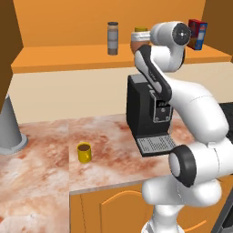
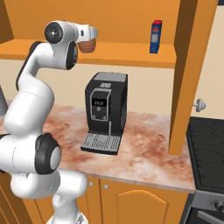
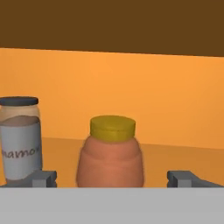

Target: Pick the cinnamon and honey bottle from the cabinet and place them next to the mug.

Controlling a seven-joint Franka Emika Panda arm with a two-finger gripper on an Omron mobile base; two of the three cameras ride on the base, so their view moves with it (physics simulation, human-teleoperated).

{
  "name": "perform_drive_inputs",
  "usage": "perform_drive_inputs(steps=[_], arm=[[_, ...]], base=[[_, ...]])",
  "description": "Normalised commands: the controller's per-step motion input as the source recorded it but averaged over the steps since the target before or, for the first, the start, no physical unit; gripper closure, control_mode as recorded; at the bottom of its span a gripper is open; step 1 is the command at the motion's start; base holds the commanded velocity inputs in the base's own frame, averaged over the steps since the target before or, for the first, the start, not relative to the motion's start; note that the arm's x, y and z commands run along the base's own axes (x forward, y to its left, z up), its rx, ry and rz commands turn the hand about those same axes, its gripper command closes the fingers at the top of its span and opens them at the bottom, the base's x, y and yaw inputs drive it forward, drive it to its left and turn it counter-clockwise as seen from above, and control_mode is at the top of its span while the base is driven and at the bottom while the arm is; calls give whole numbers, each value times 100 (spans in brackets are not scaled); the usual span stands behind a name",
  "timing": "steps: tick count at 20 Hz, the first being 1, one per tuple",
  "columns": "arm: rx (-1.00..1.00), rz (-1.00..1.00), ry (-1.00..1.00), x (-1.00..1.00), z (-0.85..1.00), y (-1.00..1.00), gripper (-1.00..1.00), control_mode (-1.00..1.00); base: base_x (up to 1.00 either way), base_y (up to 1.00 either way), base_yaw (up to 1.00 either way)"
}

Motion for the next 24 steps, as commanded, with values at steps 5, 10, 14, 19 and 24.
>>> perform_drive_inputs(steps=[5,10,14,19,24], arm=[[0,0,2,31,0,0,-100,-100],[0,0,3,32,0,0,-100,-100],[0,0,0,9,0,0,-100,-100],[0,0,1,21,0,0,-100,-100],[0,0,0,37,0,0,-100,-100]], base=[[0,0,0],[0,0,0],[0,0,0],[0,0,0],[0,0,0]])
